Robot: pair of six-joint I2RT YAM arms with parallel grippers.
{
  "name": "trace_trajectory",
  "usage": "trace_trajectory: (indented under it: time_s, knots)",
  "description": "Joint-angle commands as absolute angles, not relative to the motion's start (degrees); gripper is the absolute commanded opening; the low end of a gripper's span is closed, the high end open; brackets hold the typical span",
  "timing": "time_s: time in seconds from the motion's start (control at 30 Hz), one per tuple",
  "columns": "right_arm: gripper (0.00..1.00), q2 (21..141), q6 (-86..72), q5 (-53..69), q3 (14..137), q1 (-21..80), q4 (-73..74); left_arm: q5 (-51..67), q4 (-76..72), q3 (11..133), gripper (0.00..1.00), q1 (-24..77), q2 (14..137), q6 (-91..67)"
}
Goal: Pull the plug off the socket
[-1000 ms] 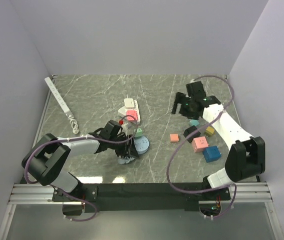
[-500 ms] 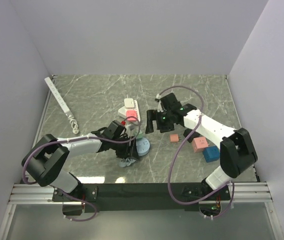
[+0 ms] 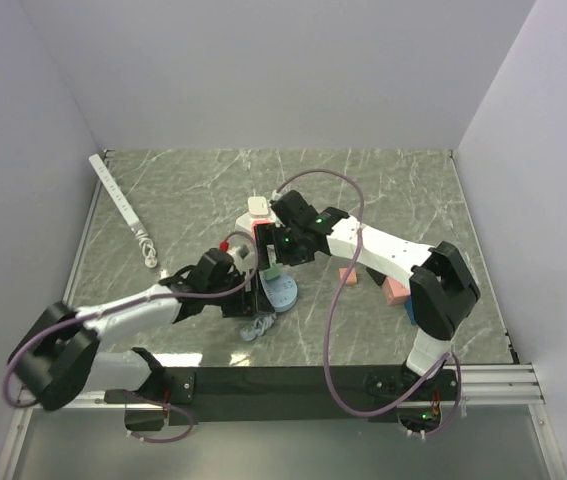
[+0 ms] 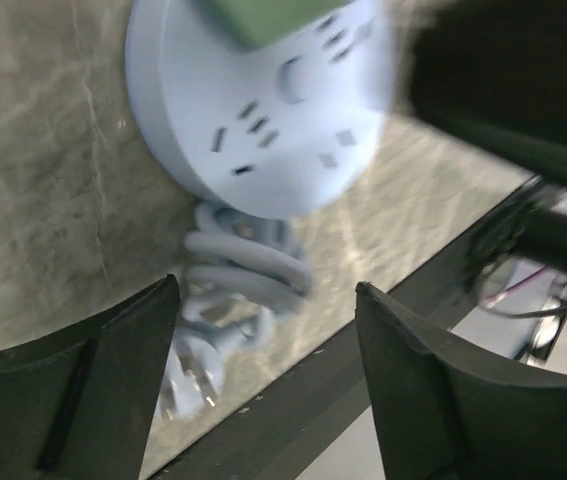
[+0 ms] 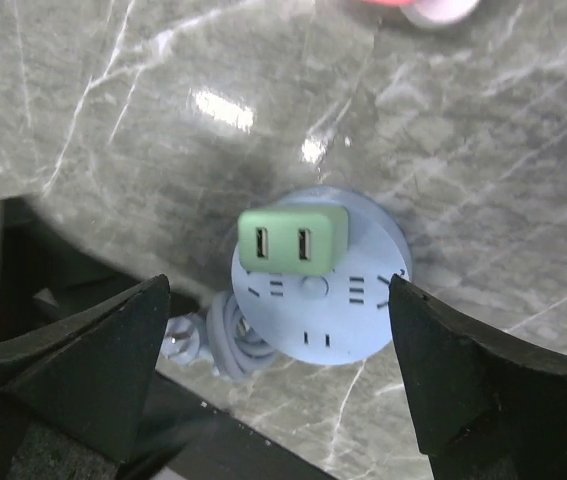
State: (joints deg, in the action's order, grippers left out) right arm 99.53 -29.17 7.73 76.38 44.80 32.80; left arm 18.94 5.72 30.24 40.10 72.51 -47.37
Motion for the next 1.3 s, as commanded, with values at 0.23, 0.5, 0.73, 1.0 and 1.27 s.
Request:
trace_trajectory:
  time_s: [0.23, 0.5, 0.73, 1.0, 1.27]
  knots:
    - [0.94, 107.57, -23.73, -1.58, 86.48, 48.69, 39.72, 7.74, 14.41, 28.83, 0.83, 38.24, 51.34, -52.29]
    - [0.81, 111.88, -23.20, -2.55, 88.77, 49.75, 40.08, 7.64, 16.00, 25.49, 0.82, 34.72, 44.30, -53.96]
    - [0.05, 111.80, -23.29, -1.23, 87.98, 49.83, 39.29, 11.77, 9.68, 23.20, 0.80, 34.19, 52.02, -53.44]
    - [0.00, 102.84, -25.57, 3.16, 80.95, 49.66, 34.28, 13.27, -3.68, 23.20, 0.81, 34.19, 64.15, -52.21]
    - [0.00, 101.25, -28.74, 8.00, 79.80, 49.66, 31.29, 18.54, -21.61, 21.97, 0.82, 34.19, 70.66, -53.70]
